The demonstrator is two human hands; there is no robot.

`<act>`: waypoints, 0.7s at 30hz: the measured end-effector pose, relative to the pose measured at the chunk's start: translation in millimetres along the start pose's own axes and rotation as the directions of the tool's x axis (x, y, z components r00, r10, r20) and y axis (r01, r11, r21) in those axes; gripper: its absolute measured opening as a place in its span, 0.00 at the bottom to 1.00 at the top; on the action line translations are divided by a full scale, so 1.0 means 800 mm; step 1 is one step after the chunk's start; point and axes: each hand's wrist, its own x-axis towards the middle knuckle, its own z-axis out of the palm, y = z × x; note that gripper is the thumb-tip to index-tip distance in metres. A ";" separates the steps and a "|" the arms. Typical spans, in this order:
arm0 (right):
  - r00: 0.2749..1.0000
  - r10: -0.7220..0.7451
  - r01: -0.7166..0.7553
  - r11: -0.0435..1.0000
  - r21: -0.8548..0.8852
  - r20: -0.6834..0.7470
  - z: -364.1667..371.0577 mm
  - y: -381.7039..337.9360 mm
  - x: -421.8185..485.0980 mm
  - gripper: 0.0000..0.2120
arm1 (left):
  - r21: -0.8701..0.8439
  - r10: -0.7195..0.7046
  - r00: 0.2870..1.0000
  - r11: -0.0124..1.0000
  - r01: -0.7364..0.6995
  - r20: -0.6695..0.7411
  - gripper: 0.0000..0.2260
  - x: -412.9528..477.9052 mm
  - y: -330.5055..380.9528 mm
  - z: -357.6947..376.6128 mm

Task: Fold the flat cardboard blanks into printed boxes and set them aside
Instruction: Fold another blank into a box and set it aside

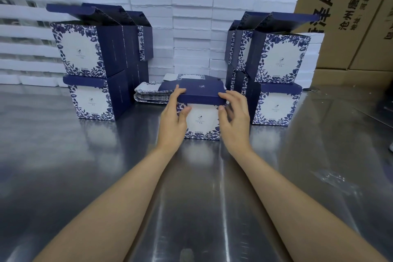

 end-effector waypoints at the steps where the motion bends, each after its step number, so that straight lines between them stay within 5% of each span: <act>1: 0.999 -0.029 0.029 0.999 -0.024 0.014 0.004 -0.003 -0.002 0.14 | 0.002 0.014 1.000 1.000 -0.014 -0.010 0.19 0.001 -0.001 -0.008; 5: 0.988 -0.128 0.130 0.991 -0.015 0.089 0.025 -0.018 -0.015 0.15 | 0.095 0.100 0.995 0.990 -0.100 0.005 0.20 0.010 0.005 -0.050; 8: 0.961 -0.236 0.238 0.971 0.002 0.147 0.052 -0.034 -0.032 0.17 | 0.211 0.143 0.969 0.972 -0.100 -0.202 0.20 0.020 0.023 -0.089; 12: 0.894 -0.420 0.423 0.906 0.021 0.158 0.113 -0.071 -0.064 0.20 | 0.284 0.222 0.813 0.956 -0.073 -0.539 0.17 0.018 0.042 -0.142; 16: 0.844 -0.464 0.455 0.885 0.097 0.269 0.172 -0.105 -0.083 0.19 | 0.140 0.059 0.547 0.984 0.107 -0.835 0.10 0.016 0.042 -0.187; 21: 0.783 -0.438 0.446 0.890 0.092 0.441 0.220 -0.121 -0.079 0.24 | 0.079 -0.126 0.482 0.921 0.383 -0.867 0.18 0.016 0.009 -0.209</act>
